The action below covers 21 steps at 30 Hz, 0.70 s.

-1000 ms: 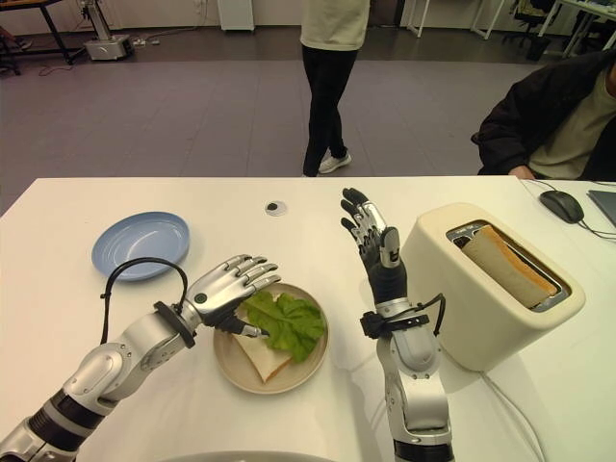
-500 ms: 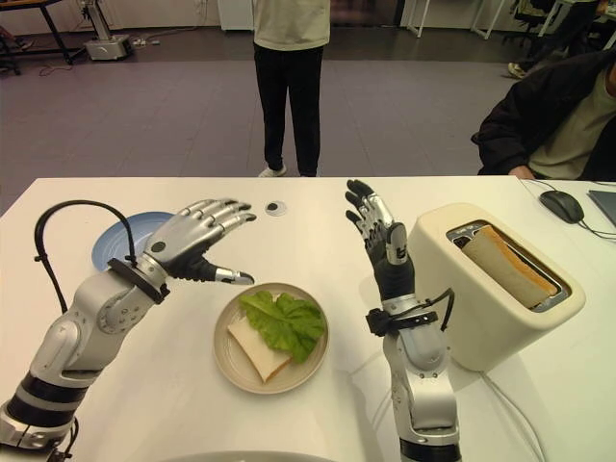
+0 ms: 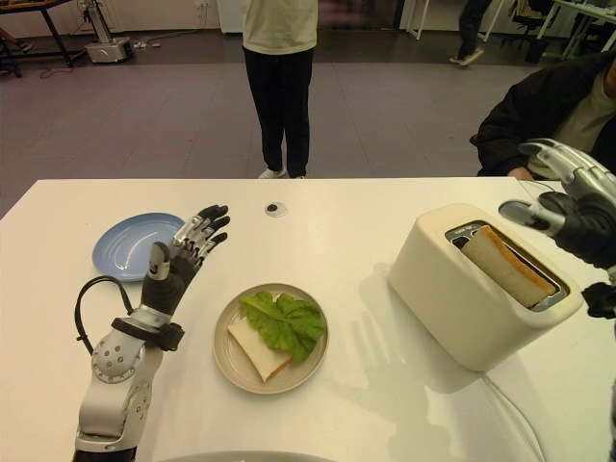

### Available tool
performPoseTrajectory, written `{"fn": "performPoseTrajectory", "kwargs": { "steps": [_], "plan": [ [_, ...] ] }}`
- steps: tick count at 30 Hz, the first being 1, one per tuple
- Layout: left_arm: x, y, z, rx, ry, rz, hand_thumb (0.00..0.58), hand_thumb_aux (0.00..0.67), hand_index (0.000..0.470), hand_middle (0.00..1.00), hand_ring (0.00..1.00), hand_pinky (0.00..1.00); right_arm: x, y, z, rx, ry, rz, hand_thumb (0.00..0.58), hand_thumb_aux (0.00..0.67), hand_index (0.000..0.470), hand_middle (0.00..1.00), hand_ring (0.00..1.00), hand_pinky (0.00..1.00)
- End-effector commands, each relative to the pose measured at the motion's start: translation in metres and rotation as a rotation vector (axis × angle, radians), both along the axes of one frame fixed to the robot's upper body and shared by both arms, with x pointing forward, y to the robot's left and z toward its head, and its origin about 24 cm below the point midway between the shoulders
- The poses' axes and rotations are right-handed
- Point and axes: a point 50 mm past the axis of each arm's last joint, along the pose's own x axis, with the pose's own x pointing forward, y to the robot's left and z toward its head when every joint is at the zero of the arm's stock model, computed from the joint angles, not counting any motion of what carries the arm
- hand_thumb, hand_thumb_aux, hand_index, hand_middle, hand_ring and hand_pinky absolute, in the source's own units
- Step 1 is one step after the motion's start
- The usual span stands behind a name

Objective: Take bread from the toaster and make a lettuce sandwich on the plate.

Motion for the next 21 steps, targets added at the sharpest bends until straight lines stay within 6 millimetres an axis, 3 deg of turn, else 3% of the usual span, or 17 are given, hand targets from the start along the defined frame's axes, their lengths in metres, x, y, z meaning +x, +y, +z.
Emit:
{"fn": "performPoseTrajectory", "kwargs": {
  "steps": [1, 4, 9, 12, 13, 16, 19, 21],
  "plan": [
    [-0.005, 0.012, -0.011, 0.036, 0.022, 0.063, 0.000, 0.000, 0.000, 0.00, 0.00, 0.00, 0.006, -0.030, -0.029, -0.083, 0.193, -0.115, 0.297, 0.202, 0.142, 0.00, 0.00, 0.00],
    [-0.007, 0.026, -0.015, 0.017, 0.030, 0.123, 0.000, 0.000, 0.000, 0.00, 0.00, 0.00, 0.006, -0.034, -0.045, -0.096, 0.261, -0.119, 0.438, 0.339, 0.238, 0.00, 0.00, 0.00],
    [-0.009, 0.046, -0.036, 0.026, 0.112, 0.208, 0.000, 0.000, 0.000, 0.00, 0.00, 0.00, 0.007, -0.030, -0.058, -0.090, 0.305, -0.090, 0.470, 0.378, 0.265, 0.00, 0.00, 0.00],
    [-0.011, 0.053, -0.054, 0.072, 0.162, 0.238, 0.000, 0.000, 0.000, 0.00, 0.00, 0.00, 0.007, -0.022, -0.057, -0.077, 0.288, -0.065, 0.441, 0.342, 0.240, 0.00, 0.00, 0.00],
    [-0.011, 0.056, -0.058, 0.092, 0.171, 0.251, 0.000, 0.000, 0.000, 0.00, 0.00, 0.00, 0.009, -0.022, -0.051, -0.085, 0.256, -0.071, 0.355, 0.252, 0.177, 0.00, 0.00, 0.00],
    [-0.011, 0.058, -0.064, 0.116, 0.171, 0.259, 0.000, 0.000, 0.000, 0.00, 0.00, 0.00, 0.011, -0.024, -0.029, -0.113, 0.148, -0.092, 0.220, 0.142, 0.100, 0.00, 0.00, 0.00],
    [-0.011, 0.057, -0.064, 0.121, 0.159, 0.256, 0.000, 0.000, 0.000, 0.00, 0.00, 0.00, 0.012, -0.023, -0.007, -0.138, 0.039, -0.097, 0.234, 0.152, 0.107, 0.00, 0.00, 0.00],
    [-0.010, 0.056, -0.064, 0.124, 0.153, 0.255, 0.000, 0.000, 0.000, 0.00, 0.00, 0.00, 0.013, -0.018, 0.001, -0.139, 0.001, -0.076, 0.285, 0.192, 0.135, 0.00, 0.00, 0.00]
  ]
}}
